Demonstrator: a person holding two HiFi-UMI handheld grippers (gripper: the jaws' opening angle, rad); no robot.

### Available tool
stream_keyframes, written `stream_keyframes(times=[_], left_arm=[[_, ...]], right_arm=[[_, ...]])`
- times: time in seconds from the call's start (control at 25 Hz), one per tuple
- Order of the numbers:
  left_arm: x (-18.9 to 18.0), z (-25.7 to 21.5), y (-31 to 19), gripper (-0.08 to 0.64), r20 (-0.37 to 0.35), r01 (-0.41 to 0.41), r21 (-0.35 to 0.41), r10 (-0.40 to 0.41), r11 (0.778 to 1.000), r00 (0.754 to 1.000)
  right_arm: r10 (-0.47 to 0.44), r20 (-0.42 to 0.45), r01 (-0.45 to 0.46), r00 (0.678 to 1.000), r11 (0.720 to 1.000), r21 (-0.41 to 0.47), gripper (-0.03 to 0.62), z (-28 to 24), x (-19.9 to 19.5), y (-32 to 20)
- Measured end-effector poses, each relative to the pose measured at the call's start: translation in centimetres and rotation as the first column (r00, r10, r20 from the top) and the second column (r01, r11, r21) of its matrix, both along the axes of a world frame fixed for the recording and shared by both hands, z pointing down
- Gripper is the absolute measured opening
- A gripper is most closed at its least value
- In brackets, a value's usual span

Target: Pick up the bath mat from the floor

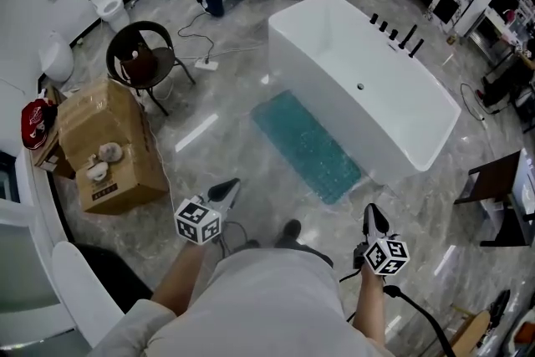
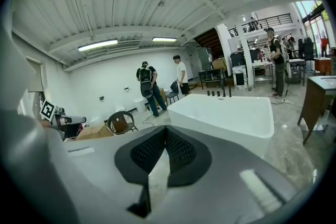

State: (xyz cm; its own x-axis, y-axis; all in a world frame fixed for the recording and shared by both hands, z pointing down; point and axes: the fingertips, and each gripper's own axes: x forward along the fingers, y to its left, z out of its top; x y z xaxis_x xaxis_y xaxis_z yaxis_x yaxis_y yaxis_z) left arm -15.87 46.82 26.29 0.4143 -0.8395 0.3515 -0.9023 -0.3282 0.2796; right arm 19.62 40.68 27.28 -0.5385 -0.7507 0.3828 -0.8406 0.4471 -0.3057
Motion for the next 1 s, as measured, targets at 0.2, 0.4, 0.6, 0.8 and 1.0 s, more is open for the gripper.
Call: stream_keyframes(times=[0.2, 0.4, 0.6, 0.8, 1.0], left_arm=[[1.6, 0.2, -4.3, 0.002, 0.005, 0.041, 0.011, -0.041, 0.999, 0.999], [3.9, -0.3, -7.9, 0.002, 0.011, 0.065, 0.014, -0.065, 0.998, 0.998], [5.9, 0.3, -10.5, 0.002, 0.011, 0.080, 0.008, -0.080, 0.997, 0.997], [6.4, 1.2, -12.4, 0.002, 0.010, 0.073, -0.015, -0.073, 0.997, 0.997], [5.7, 1.3, -15.2, 0.002, 0.015, 0.061, -0.018, -0.061, 0.998, 0.998]], right_arm=[[-0.026, 0.002, 0.026, 1.000, 1.000, -0.001, 0.005, 0.4, 1.8, -4.9], [-0.051, 0.004, 0.051, 0.999, 0.999, -0.015, 0.005, 0.7, 3.9, -8.7], [-0.060, 0.009, 0.061, 0.998, 0.998, -0.033, 0.005, 2.0, 5.5, -11.3], [-0.056, 0.006, 0.057, 0.998, 0.997, -0.061, 0.005, 3.2, 5.7, -13.1], [-0.046, 0.006, 0.046, 0.999, 0.996, -0.070, 0.005, 3.5, 5.2, -15.1]])
